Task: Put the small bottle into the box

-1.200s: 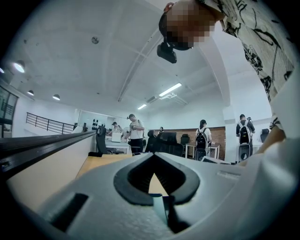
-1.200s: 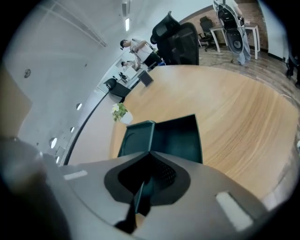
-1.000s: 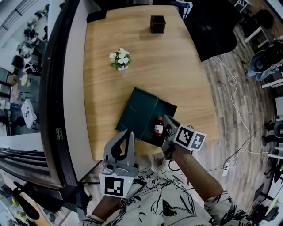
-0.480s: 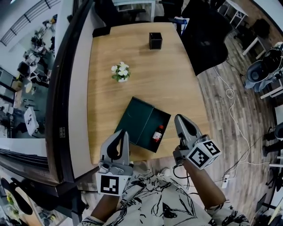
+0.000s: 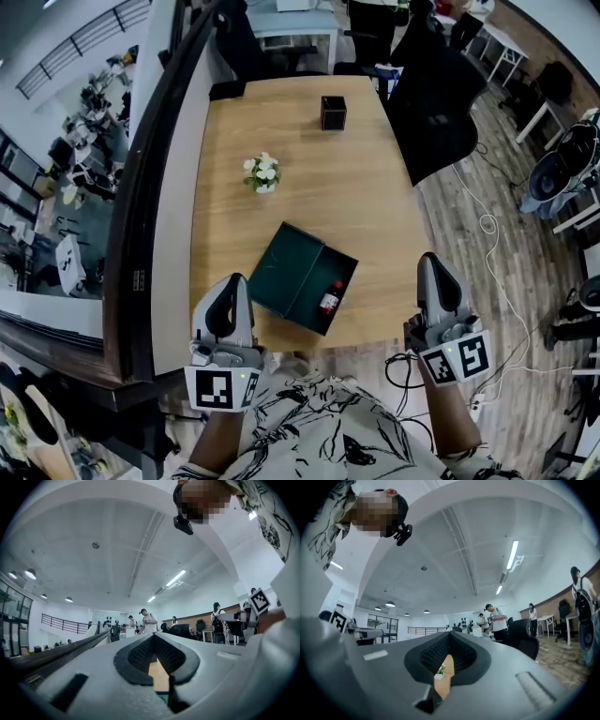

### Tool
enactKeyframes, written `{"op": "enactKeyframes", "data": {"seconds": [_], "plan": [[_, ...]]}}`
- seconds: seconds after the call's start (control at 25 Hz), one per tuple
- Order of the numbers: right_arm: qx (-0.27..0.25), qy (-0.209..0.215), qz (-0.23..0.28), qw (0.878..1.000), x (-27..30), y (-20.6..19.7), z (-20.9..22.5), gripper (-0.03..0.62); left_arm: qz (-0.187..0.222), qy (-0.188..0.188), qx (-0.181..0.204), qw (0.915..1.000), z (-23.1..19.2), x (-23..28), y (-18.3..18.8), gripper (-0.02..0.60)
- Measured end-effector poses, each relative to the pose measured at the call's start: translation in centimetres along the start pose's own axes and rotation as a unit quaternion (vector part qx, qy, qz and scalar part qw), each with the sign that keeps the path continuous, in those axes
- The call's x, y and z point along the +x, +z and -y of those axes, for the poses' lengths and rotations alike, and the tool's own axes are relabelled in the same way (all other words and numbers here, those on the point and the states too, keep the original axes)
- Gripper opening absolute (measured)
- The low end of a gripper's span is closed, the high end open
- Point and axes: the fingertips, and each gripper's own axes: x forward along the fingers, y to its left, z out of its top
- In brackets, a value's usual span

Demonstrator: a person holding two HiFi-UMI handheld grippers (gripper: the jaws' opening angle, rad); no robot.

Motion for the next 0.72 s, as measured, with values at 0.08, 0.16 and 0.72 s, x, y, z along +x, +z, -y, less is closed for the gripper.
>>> {"op": "enactKeyframes", "data": {"seconds": [0.08,0.16,0.72], "plan": [[-0.022,-0.002,0.009,1.0,-0.7,0.8,0.4,0.005,0.008,0.011,0.005,0.9999,-0.7,-0.4,0.7,-0.006],[-0.037,-0.005,0.017,0.999,-1.5,1.6,0.9,0.005,0.015,0.019,0.009,0.9997,-1.3,-1.0,1.2,-0.006],[-0.065,-0.057,0.037,0.996,-6.4,3.2,4.4,0.005,0.018,0.082,0.03,0.996,-5.0,-5.7,2.2,-0.005]]}}
